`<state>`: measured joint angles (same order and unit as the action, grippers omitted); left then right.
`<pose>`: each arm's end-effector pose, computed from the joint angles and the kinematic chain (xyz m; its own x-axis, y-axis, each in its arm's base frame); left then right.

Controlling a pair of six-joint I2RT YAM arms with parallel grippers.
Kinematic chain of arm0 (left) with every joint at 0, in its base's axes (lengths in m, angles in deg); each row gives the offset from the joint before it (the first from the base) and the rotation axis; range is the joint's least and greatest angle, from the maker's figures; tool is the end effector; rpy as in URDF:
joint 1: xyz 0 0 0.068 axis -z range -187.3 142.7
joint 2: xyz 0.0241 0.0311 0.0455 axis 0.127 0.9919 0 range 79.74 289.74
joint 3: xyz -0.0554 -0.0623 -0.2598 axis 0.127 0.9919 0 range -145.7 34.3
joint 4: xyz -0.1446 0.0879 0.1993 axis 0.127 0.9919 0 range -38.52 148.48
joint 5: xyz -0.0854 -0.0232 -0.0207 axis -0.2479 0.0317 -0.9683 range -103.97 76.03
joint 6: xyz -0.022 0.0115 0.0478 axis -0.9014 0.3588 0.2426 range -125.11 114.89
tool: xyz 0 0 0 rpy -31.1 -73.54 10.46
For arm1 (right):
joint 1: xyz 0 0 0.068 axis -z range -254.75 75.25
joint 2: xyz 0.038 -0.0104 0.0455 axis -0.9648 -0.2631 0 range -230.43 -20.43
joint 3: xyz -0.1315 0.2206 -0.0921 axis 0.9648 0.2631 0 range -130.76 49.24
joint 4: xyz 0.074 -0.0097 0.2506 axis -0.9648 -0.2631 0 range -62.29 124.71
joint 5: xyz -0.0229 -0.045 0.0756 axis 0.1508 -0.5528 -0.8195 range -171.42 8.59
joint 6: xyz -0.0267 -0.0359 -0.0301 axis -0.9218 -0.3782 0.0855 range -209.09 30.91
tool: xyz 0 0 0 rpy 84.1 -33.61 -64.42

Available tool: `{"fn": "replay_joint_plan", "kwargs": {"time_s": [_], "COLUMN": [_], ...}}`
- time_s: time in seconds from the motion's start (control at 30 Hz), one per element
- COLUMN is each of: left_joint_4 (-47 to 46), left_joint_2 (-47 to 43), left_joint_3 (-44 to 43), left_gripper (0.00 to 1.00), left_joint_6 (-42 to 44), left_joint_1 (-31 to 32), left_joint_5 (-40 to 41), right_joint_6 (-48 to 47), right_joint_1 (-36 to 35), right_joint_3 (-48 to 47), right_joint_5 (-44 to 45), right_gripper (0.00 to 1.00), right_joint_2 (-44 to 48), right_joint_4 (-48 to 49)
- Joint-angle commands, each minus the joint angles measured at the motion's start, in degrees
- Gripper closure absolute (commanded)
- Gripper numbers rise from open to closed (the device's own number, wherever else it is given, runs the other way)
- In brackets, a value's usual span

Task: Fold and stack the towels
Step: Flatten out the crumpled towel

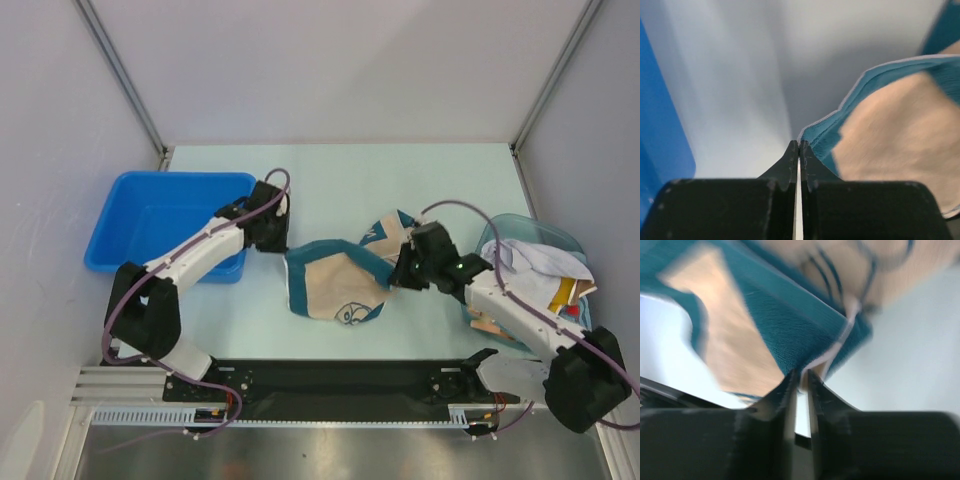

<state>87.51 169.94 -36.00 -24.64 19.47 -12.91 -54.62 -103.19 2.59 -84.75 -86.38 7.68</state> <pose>0.2977 -0.1493 0.2598 -0.8445 0.0516 -0.5331 0.1684 0.9705 -0.1728 0.2093 0.1158 0.2511 -0.8135 0.2020 -0.5454 -0.0612 0.9028 0.4256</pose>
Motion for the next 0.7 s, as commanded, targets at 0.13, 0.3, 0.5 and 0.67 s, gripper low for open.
{"fn": "replay_joint_plan", "kwargs": {"time_s": [0.13,0.3,0.5,0.67], "left_joint_4": [-2.6,-1.4,-1.3,-1.2], "left_joint_2": [-1.3,-0.9,-0.9,-0.8], "left_joint_3": [12.3,11.2,10.8,10.6], "left_gripper": [1.00,1.00,1.00,1.00], "left_joint_6": [-0.9,-0.3,-0.2,-0.2], "left_joint_1": [0.7,0.9,0.9,0.8], "left_joint_5": [-0.7,1.4,1.8,1.6], "right_joint_6": [-0.5,-3.8,-8.2,-10.9], "right_joint_1": [-1.3,4.2,6.6,7.3], "right_joint_3": [4.7,0.2,1.5,3.9], "right_joint_5": [1.8,-0.6,-9.5,-15.4], "right_gripper": [0.59,0.54,0.52,0.52], "right_joint_2": [-0.8,-0.7,-3.4,-2.7], "right_joint_4": [-4.9,0.0,9.7,12.7]}}
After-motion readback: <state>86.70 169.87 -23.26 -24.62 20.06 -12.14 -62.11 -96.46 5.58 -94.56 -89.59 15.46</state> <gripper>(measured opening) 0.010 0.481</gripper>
